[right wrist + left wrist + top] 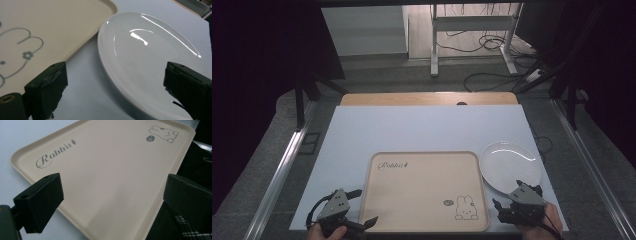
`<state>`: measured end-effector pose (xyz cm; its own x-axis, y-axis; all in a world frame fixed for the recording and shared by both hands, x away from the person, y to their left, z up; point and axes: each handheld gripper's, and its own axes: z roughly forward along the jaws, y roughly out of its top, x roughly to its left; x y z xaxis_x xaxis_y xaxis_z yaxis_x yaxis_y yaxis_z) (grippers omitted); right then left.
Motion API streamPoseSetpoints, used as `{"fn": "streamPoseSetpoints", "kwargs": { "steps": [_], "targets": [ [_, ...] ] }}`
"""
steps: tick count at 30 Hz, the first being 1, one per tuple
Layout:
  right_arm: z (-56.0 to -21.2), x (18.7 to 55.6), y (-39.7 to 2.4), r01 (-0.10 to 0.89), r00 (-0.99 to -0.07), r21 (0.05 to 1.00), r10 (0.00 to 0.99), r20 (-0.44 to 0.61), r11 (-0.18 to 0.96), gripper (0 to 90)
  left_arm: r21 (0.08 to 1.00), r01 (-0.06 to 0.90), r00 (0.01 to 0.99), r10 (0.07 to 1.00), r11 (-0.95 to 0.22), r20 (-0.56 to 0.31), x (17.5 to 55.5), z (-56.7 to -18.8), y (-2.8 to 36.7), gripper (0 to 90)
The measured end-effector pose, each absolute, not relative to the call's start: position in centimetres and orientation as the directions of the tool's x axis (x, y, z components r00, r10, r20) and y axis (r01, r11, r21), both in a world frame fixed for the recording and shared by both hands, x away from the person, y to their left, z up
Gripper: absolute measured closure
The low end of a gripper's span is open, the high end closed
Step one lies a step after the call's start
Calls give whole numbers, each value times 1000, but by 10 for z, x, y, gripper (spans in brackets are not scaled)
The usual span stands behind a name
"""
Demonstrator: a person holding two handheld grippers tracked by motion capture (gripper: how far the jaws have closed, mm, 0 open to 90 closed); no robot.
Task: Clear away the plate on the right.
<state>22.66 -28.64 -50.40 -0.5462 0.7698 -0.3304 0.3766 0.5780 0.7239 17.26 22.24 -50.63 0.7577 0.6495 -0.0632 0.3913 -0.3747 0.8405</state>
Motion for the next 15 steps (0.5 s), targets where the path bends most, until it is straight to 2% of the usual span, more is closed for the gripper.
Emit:
{"fn": "streamPoseSetpoints", "kwargs": {
  "steps": [9,15],
  "targets": [
    [-508,228,-274,332,-533,634,693,-485,699,137,841,391,758,649,-375,-63,173,-506,222,25],
    [-510,229,-270,341,-515,571,656,-551,747,204,841,389,758,649,-375,-62,173,-506,222,25]
  ]
}}
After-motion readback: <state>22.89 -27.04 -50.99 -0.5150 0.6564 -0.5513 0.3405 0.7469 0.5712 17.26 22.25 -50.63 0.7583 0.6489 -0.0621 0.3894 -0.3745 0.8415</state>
